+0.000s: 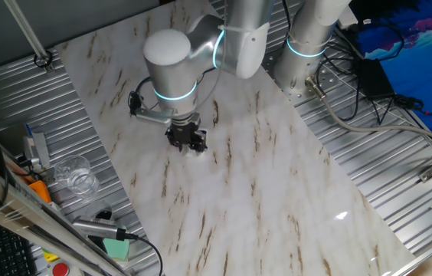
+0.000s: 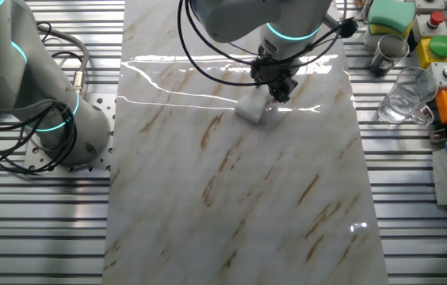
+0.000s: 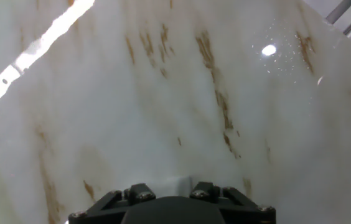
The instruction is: Clean the tabletop with a sponge
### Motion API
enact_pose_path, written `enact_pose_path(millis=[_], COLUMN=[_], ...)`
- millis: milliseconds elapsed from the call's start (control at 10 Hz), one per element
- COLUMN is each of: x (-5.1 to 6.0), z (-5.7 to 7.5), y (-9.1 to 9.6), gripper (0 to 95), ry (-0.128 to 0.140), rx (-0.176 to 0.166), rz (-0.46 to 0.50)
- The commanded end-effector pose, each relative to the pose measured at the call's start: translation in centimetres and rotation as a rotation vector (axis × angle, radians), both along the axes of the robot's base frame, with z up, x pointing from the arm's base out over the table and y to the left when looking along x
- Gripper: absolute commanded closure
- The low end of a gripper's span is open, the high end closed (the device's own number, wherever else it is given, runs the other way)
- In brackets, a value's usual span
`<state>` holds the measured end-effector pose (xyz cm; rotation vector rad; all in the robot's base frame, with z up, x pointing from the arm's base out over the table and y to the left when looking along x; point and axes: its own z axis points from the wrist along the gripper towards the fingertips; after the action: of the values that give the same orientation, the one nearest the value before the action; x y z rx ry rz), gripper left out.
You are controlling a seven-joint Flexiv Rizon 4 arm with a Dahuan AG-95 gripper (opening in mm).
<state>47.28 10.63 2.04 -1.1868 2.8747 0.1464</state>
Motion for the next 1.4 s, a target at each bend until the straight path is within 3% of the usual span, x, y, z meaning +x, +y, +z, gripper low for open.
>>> enact_pose_path(millis=[100,300,900,1400], x=[0.2,0.6,3.3,8.1], z=[0.2,0.4,0.5,0.5], y=[0.0,0.0,0.3,4.3], gripper=[95.0,95.0,95.0,95.0], ry=[0.003,0.004,0.007,0.014], rx=[0.004,0.006,0.008,0.006], rz=[-0.001,-0.008,-0.03,-0.076])
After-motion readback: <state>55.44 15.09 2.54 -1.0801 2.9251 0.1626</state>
